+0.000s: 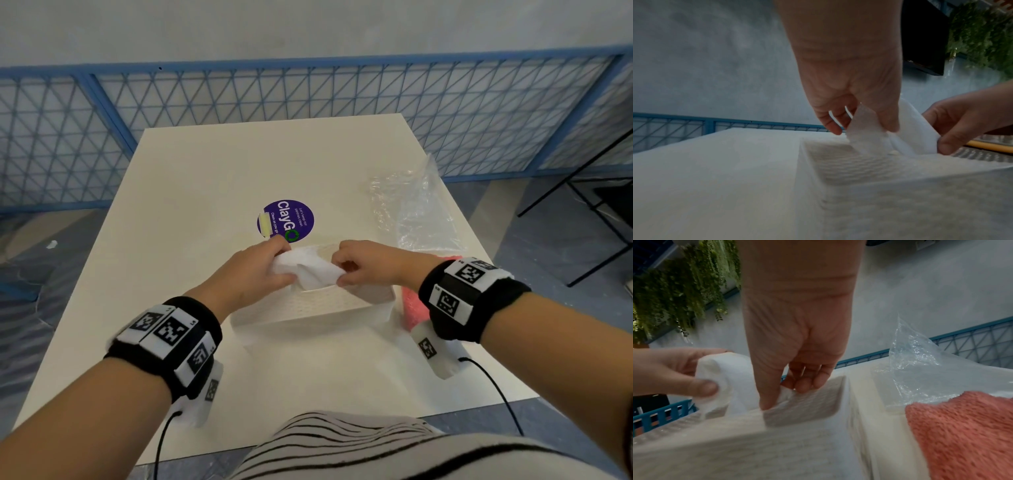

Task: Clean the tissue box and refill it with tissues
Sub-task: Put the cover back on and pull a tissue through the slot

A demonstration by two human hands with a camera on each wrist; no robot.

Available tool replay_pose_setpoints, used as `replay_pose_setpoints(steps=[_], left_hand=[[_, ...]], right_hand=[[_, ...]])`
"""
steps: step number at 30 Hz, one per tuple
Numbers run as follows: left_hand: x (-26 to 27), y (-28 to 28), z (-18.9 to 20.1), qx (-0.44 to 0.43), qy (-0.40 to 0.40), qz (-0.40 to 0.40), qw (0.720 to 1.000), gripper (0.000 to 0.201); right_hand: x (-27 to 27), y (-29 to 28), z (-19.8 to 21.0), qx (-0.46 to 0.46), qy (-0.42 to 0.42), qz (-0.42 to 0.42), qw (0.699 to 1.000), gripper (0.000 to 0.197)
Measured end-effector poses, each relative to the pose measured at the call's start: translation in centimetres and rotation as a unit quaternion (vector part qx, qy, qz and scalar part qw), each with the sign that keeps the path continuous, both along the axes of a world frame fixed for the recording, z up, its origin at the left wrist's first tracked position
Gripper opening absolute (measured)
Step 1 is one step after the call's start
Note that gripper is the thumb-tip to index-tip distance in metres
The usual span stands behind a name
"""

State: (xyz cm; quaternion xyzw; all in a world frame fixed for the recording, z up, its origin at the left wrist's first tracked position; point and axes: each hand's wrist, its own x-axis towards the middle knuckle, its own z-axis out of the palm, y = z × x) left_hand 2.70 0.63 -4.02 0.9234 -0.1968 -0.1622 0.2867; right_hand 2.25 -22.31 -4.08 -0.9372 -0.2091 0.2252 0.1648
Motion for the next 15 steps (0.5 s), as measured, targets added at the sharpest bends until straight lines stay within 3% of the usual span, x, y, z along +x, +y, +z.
replay_pose_setpoints(steps=[2,6,10,13,15], left_hand=[[0.1,0.6,-0.1,0.058,0.028,-0.009,0.998,0.025],[0.0,1.0,-0.4,0.085,0.017,-0.010,0.996,0.004],[0.1,-0.1,-0.9,0.154,-0.018,-0.046,0.987,0.015],[0.4,-0.8,-1.0,0.202,-0.015,-0.057,0.978,0.022],[0.3,-1.1,-0.6,0.231,-0.012,-0.062,0.971,0.019]], right_hand=[[0.0,-0.2,-0.3,0.029,-0.003,-0.022,0.999,0.032],[0.1,-0.3,-0.6,0.014,-0.037,-0.039,0.998,0.038],[0.1,0.3,-0.4,-0.013,-0.025,-0.035,0.999,0.017],[0.0,1.0,-0.2,-0.041,-0.048,-0.020,0.998,0.050],[-0.2,1.8,0.2,0.003,-0.060,-0.018,0.998,0.056]])
